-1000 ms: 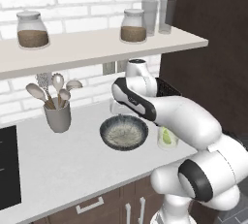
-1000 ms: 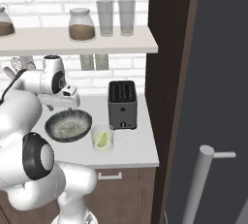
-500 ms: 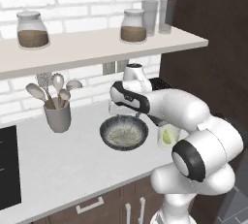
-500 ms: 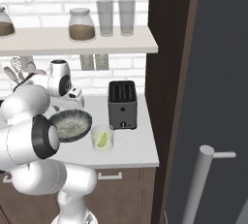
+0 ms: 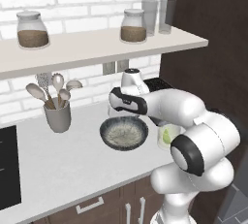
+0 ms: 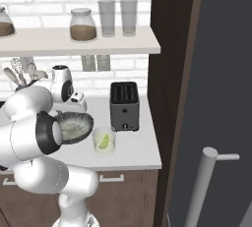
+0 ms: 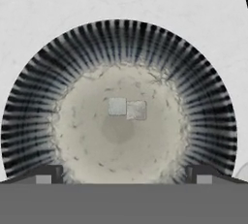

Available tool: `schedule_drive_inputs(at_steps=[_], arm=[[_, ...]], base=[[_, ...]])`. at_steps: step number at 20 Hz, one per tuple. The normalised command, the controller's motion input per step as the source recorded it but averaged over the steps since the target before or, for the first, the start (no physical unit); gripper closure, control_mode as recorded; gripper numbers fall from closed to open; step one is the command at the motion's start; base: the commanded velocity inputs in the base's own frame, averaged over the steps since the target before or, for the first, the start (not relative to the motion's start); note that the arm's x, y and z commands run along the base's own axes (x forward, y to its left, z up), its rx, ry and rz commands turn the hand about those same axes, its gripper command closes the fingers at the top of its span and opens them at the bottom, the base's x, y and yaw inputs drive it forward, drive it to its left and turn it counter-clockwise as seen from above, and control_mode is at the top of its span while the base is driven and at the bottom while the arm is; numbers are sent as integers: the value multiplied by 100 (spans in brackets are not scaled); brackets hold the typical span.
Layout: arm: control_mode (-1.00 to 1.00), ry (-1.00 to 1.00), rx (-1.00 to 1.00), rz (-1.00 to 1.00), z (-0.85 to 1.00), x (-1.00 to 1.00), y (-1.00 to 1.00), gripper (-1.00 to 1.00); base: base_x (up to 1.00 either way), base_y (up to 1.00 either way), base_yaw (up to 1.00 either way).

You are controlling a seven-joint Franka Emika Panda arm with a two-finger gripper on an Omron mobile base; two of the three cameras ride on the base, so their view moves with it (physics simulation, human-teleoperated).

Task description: Grab a lemon wedge from the fridge and one ice cube from the ice bowl, and put them in the glass of lemonade.

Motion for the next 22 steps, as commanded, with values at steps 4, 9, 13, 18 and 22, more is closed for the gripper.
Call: schedule_drive_inputs(at_steps=[4, 9, 13, 18, 22], arm=[[-100, -6, 0, 0, -15, 0, 0, -100], [-100, -2, -4, 0, -32, 0, 0, -100], [-100, 0, -3, 0, -36, 6, 0, -100], [-100, 0, -3, 0, -23, 18, 0, -100], [-100, 0, -2, 0, -26, 20, 0, -100]], base=[[0, 0, 0], [0, 0, 0], [0, 0, 0], [0, 0, 0], [0, 0, 0]])
